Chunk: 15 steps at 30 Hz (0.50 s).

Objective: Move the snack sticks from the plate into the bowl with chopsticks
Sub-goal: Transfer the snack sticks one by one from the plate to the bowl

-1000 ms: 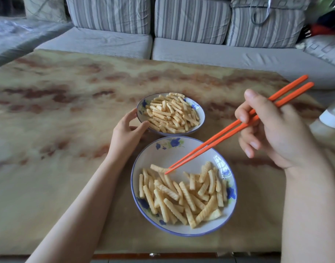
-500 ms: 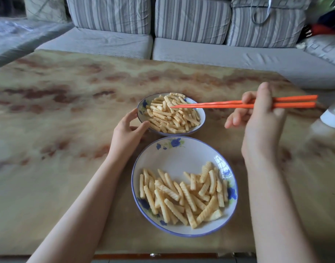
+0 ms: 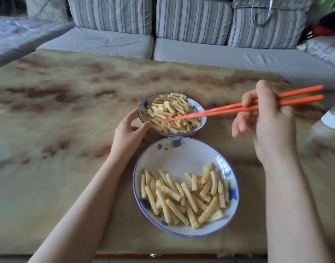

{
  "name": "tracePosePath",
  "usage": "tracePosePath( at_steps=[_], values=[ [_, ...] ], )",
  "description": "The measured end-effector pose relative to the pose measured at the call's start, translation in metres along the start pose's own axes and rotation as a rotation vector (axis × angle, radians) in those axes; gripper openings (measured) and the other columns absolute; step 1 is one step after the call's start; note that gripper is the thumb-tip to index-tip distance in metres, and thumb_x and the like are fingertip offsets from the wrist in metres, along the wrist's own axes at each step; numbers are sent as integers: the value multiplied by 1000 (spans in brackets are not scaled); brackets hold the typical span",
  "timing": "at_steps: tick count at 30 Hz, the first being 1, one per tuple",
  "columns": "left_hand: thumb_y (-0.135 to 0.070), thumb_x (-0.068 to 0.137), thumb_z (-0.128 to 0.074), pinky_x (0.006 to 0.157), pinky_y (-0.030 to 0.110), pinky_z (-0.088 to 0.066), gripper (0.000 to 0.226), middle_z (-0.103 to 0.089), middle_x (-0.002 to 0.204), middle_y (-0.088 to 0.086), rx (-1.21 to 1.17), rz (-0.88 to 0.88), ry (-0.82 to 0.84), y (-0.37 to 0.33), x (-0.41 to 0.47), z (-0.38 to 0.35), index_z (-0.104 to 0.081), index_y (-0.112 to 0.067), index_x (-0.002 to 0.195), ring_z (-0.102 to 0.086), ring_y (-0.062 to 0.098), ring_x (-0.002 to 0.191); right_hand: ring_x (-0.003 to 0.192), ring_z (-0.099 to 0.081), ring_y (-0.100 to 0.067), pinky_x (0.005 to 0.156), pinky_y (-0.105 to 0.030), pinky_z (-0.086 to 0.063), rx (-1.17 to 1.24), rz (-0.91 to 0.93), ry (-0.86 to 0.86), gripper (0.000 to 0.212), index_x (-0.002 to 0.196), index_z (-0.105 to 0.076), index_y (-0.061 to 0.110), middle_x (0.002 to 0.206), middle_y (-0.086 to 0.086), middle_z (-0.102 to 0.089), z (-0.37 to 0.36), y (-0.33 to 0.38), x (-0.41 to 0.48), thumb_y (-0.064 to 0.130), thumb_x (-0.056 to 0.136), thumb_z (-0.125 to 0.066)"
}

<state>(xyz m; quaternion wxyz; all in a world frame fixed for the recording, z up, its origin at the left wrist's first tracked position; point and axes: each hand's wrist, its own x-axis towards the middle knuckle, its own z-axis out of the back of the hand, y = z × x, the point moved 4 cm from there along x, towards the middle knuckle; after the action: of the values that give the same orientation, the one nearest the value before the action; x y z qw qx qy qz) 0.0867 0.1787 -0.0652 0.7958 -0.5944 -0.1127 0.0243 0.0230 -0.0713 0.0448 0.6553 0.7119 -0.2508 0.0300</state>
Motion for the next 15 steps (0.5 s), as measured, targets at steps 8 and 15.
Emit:
tracePosePath(
  at_steps=[8,15],
  values=[
    [-22,90,-66,76,17,-55,46,-68,109,-19,-10,7,7,0,-1,0,-57,-26,135,-71,3,81,28,-37,-18,33,-25,-31,-126,-98,384,41,57,-51,18,58,-14,-40,5,16,-15,38,92,-46],
    [-23,90,-67,76,22,-56,49,-66,125,-9,-8,-4,11,1,0,1,-55,-26,138,-72,11,85,26,-41,-22,35,-31,-25,-188,-149,484,43,55,-53,18,48,-21,-36,-10,12,-21,40,91,-46]
  ],
)
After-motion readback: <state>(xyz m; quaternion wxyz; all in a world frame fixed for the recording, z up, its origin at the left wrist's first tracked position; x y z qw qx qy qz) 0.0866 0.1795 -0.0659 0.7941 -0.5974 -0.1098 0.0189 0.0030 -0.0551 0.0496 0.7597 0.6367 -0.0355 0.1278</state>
